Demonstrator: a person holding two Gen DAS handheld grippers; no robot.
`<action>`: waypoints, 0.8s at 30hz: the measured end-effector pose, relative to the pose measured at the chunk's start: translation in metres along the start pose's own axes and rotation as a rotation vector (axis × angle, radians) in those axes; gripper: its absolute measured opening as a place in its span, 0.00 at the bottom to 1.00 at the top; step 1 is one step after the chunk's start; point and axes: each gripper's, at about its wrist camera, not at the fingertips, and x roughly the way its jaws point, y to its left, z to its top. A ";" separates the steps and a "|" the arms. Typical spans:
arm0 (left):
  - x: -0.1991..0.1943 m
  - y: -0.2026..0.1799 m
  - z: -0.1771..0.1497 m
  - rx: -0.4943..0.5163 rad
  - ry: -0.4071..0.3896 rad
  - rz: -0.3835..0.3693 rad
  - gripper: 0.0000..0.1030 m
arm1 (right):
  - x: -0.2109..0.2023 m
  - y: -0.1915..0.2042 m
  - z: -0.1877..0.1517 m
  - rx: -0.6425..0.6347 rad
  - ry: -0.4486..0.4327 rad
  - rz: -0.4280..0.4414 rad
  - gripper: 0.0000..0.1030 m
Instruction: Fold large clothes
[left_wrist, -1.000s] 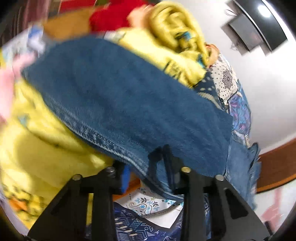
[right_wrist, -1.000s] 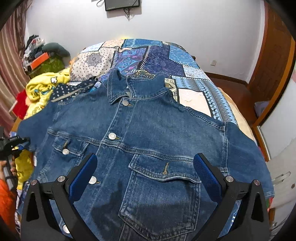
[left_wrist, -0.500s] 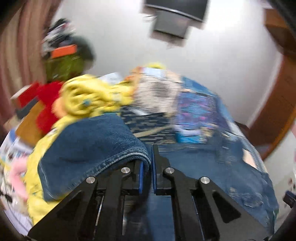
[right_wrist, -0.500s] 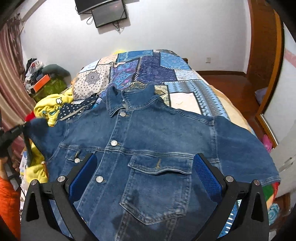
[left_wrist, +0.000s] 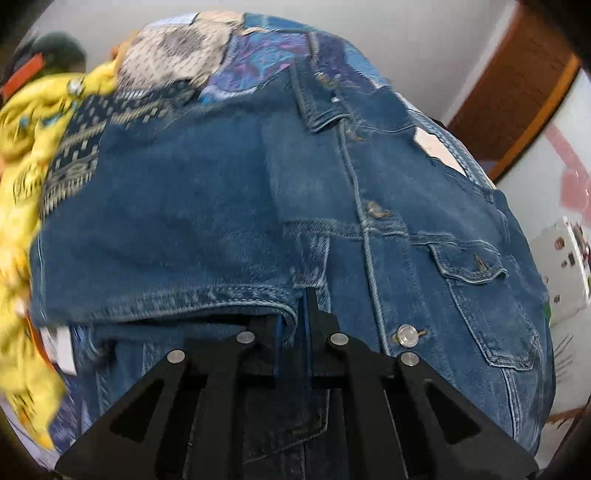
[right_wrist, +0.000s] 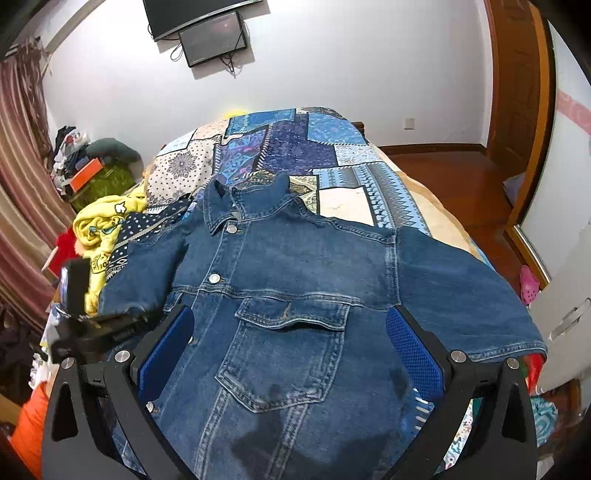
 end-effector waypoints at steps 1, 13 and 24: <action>-0.002 0.003 -0.001 -0.014 -0.002 -0.005 0.08 | 0.000 -0.002 0.000 0.002 0.000 -0.002 1.00; -0.074 0.074 -0.012 -0.260 -0.110 -0.075 0.66 | 0.005 -0.005 -0.006 0.006 0.017 -0.017 1.00; -0.050 0.205 -0.054 -0.722 -0.078 -0.245 0.68 | 0.025 0.008 -0.007 -0.039 0.057 -0.055 1.00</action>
